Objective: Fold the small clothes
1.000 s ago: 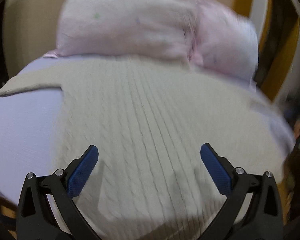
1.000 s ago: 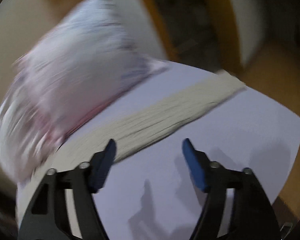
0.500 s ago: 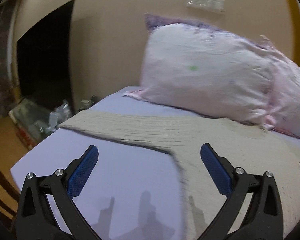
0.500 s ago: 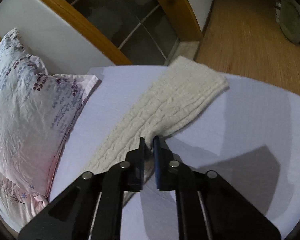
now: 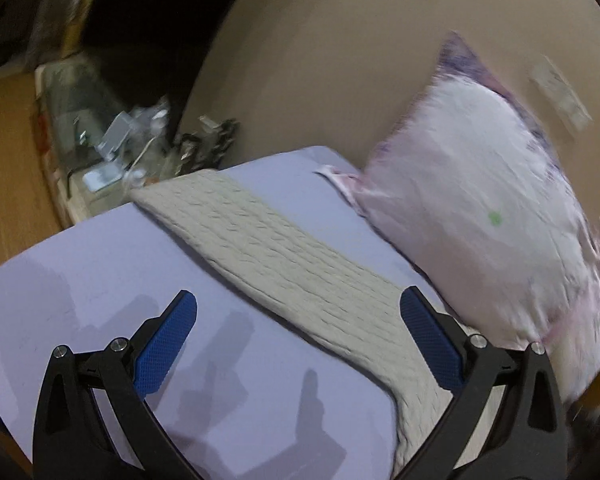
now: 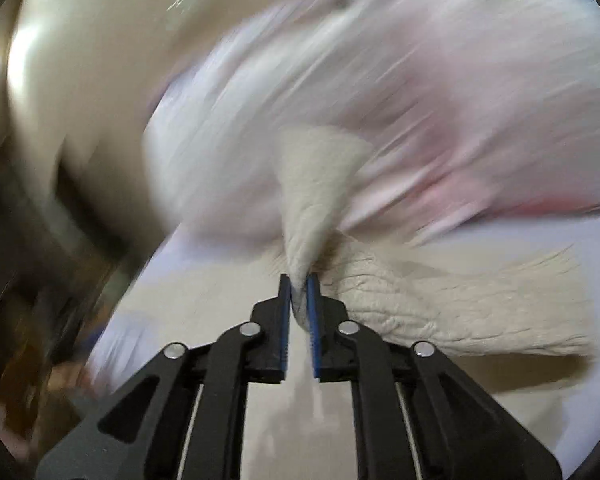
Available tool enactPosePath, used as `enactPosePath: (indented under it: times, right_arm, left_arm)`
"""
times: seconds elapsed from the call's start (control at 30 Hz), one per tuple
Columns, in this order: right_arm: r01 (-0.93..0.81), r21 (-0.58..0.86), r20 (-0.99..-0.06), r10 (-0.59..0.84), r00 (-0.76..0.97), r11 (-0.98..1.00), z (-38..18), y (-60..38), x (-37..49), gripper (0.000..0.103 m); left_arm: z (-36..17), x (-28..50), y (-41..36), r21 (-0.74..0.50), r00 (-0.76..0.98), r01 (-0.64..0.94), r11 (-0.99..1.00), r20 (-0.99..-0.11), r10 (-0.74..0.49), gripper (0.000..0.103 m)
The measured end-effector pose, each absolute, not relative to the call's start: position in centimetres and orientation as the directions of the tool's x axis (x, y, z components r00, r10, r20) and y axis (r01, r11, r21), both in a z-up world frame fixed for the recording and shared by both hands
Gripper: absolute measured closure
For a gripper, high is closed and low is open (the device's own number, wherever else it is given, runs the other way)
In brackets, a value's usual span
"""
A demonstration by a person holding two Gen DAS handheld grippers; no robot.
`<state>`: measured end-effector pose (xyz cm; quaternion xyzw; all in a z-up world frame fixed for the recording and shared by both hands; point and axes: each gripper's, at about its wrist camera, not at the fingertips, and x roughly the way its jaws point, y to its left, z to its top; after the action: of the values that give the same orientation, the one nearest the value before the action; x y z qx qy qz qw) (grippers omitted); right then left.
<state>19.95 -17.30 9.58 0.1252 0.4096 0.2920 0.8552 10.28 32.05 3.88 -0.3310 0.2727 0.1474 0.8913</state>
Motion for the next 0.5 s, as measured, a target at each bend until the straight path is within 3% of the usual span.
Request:
enactPosePath:
  times: [0.07, 0.17, 0.37, 0.43, 0.5]
  right_arm:
    - [-0.42, 0.481, -0.634, 0.636, 0.44, 0.769, 8.6, -16.0, 19.6, 0.066]
    - [-0.402, 0.451, -0.596, 0.604, 0.529, 0.797, 9.5, -18.3, 18.4, 0.036]
    - [-0.261, 0.466, -0.559, 0.51, 0.653, 0.845, 9.7, -26.1, 16.9, 0.026]
    - [-0.232, 0.477, -0.558, 0.496, 0.665, 0.848, 9.4, -28.1, 14.7, 0.026]
    - [-0.207, 0.495, -0.554, 0.49, 0.674, 0.844, 9.1, -29.8, 13.9, 0.026]
  left_arm:
    - [3.0, 11.0, 33.4, -0.548, 0.789, -0.486, 0.681, -0.61, 0.071, 0.008]
    - [1.5, 11.9, 35.2, -0.594, 0.775, -0.514, 0.619, -0.631, 0.038, 0.017]
    - [0.3, 12.7, 39.1, -0.682, 0.801, -0.526, 0.509, -0.599, 0.025, 0.033]
    - [0.1, 13.2, 40.3, -0.697, 0.802, -0.533, 0.48, -0.597, 0.024, 0.044]
    - [0.0, 13.9, 41.3, -0.682, 0.784, -0.559, 0.471, -0.62, 0.032, 0.071]
